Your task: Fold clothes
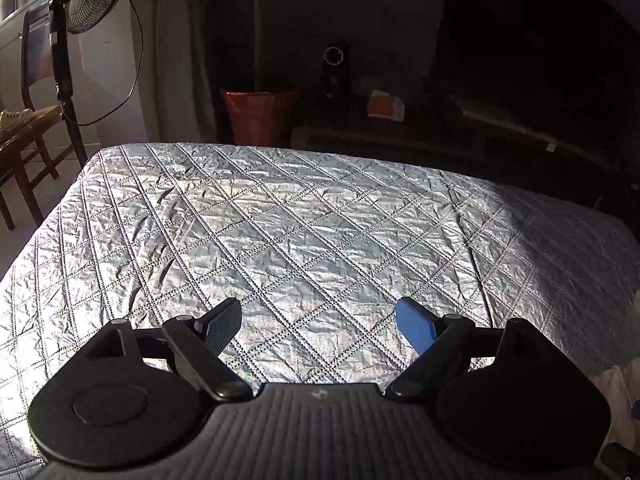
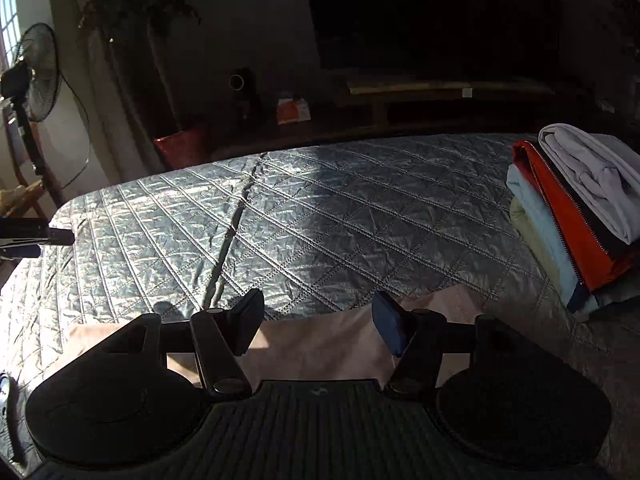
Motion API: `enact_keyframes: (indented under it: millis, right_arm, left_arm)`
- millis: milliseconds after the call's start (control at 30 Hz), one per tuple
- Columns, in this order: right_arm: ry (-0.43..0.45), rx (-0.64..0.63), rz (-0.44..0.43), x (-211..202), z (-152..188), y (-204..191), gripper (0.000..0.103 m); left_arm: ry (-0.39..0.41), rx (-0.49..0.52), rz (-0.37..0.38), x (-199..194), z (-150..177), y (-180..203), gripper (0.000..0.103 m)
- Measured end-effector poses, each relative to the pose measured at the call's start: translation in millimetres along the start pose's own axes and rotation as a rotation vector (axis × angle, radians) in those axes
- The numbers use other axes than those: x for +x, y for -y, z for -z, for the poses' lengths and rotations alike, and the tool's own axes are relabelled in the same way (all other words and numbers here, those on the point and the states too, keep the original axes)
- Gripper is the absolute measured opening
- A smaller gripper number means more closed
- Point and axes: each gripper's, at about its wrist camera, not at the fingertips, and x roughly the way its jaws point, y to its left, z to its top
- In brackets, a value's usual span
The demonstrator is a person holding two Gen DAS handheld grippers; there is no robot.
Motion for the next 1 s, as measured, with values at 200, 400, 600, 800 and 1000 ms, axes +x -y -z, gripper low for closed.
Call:
enact_keyframes:
  millis: [200,400,600,800,1000]
  right_arm:
    - [-0.214,-0.052,0.122,44.8,13.5,50.7,0.008]
    - [-0.072,0.138,0.191,11.7,25.5,87.6,0.04]
    - [-0.146,0.471,0.063,-12.0,65.5,129.1,0.058]
    - [-0.141,0.637,-0.053,-7.7,87.4,144.4,0.069]
    - [-0.096,0.7,-0.151,11.0,89.8,141.1,0.077]
  left_arm:
    - [-0.007,0.035,0.0,3.5,3.5,13.6,0.082]
    - [-0.024,0.09,0.011,11.2,9.0,36.5,0.082]
    - [-0.055,0.168,0.093,17.5,17.6,68.9,0.082]
    - [-0.089,0.305,0.221,15.7,39.3,122.3,0.083]
    - [-0.085,0.422,0.325,4.7,62.2,165.4,0.082]
